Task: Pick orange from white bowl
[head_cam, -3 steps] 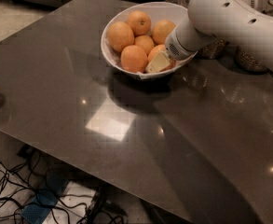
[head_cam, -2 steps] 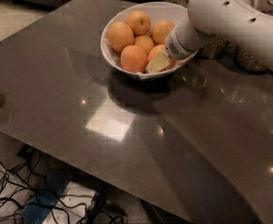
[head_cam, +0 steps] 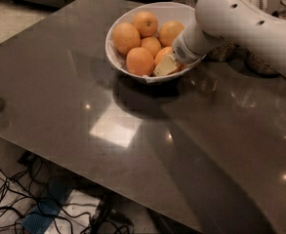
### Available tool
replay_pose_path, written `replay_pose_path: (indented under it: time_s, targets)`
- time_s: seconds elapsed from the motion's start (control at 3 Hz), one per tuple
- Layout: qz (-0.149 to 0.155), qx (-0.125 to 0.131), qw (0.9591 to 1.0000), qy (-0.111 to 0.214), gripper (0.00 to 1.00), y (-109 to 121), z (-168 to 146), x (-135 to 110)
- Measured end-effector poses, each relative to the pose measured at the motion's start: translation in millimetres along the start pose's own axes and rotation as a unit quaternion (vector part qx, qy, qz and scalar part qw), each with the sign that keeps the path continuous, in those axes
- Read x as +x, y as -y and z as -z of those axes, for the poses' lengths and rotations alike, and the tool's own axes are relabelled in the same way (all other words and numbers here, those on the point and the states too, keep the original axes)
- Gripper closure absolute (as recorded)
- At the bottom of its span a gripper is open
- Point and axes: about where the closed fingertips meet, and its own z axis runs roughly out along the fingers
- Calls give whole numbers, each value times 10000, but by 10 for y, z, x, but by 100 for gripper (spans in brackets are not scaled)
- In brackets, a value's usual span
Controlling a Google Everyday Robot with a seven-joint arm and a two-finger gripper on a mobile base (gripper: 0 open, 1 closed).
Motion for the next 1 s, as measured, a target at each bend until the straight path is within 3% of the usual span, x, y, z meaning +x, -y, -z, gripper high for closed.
replay_pose_path:
  time_s: [0.33,0.67,1.0]
  targets:
    - [0,0,10000,0,86,0,0,0]
    - [14,-46,10000,31,100,-11,2,-3]
    - [-37,-309,9990,325,100,2,111,-45]
